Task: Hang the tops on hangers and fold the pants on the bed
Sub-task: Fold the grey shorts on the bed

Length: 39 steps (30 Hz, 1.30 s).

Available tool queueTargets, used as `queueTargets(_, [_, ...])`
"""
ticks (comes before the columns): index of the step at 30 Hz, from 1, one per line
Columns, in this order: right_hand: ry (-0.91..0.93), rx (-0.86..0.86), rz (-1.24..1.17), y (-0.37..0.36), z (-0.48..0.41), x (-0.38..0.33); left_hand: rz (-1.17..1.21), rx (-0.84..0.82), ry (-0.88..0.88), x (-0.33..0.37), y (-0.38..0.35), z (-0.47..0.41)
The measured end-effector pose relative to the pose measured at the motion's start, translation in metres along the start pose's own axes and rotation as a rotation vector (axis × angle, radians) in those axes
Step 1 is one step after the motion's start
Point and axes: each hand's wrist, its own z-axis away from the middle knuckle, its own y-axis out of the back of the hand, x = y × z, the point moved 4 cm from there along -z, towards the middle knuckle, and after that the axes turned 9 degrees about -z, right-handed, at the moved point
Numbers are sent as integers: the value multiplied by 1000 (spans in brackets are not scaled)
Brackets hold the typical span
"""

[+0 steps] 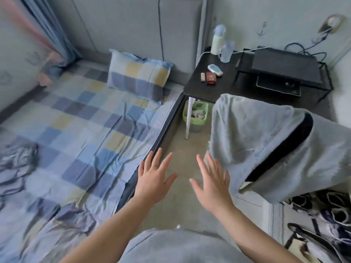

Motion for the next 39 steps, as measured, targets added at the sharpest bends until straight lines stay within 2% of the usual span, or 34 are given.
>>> queueTargets(7, [224, -178, 80, -122, 7, -147, 29, 43, 280, -178, -2, 106])
queueTargets(15, [432, -423, 154, -257, 39, -279, 112, 96, 662, -330, -5, 244])
queueTargets(24, [645, -608, 279, -339, 24, -386, 217, 87, 1034, -412, -22, 324])
queueTargets(31, [754, -732, 302, -394, -23, -448, 282, 13, 1201, -461, -24, 314])
queueTargets(39, [855, -843, 344, -429, -61, -506, 306, 22, 1340, -515, -7, 295])
